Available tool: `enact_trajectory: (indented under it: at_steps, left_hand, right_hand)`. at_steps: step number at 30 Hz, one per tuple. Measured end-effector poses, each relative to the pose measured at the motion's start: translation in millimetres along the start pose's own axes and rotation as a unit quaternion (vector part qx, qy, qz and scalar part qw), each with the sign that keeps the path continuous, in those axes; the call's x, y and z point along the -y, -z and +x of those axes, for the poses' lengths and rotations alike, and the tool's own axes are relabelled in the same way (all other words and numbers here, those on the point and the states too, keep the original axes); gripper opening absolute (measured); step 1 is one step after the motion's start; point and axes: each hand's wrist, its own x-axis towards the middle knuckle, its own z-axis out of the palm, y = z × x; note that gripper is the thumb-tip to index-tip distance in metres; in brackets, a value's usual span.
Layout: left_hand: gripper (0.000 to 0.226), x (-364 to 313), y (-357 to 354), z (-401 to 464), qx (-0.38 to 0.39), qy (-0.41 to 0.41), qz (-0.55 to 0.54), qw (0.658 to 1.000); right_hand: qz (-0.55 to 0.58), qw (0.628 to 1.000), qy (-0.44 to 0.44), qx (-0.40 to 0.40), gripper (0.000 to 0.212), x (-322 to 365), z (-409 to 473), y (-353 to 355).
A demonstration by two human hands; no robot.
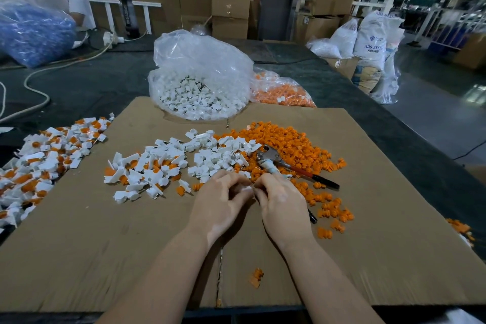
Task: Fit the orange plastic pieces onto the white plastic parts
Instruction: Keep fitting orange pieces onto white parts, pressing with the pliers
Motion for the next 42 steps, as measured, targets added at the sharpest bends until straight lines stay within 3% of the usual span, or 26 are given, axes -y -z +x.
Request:
enact_trajectory:
  at_steps: [3,9,16,28,35,42]
  left_hand:
    - [0.026,1.9,-0.8,-0.1,-0.002,0.011,0.006,1.0]
    - [0.018,2.5,1.2,1.0,-0.045,0.038,-0.038,0.998]
    - [0.022,3.2,2.8,-0.2,-0.026,0.065,-0.099,0.993]
    - [0.011,2.9,3.5,-0.2,0.017,0.082,-0.101,0.991]
    - [0.003,-1.7,5.2,-2.4,0.037,0.112,-0.232,0.966]
    - [0.005,1.0,5.8,-3.2,0.042,0.107,-0.222,0.968]
  right_hand:
    - [0.006,1.0,0.003,0.002,0.009,0.0,0.2,0.6]
    - [0.075,0.997,-0.015,-0.006,0.006,2.6,0.2,6.2]
    - [0.161,0.986,-0.038,-0.027,0.005,5.5,-1.2,11.1]
    - [0.063,0.997,0.008,-0.042,0.012,3.7,-0.9,4.1]
    - [0.028,0.996,0.053,-0.061,0.016,6.1,-1.3,5.4]
    - [0.037,0.998,0.045,-0.027,0.018,4.2,-1.6,3.0]
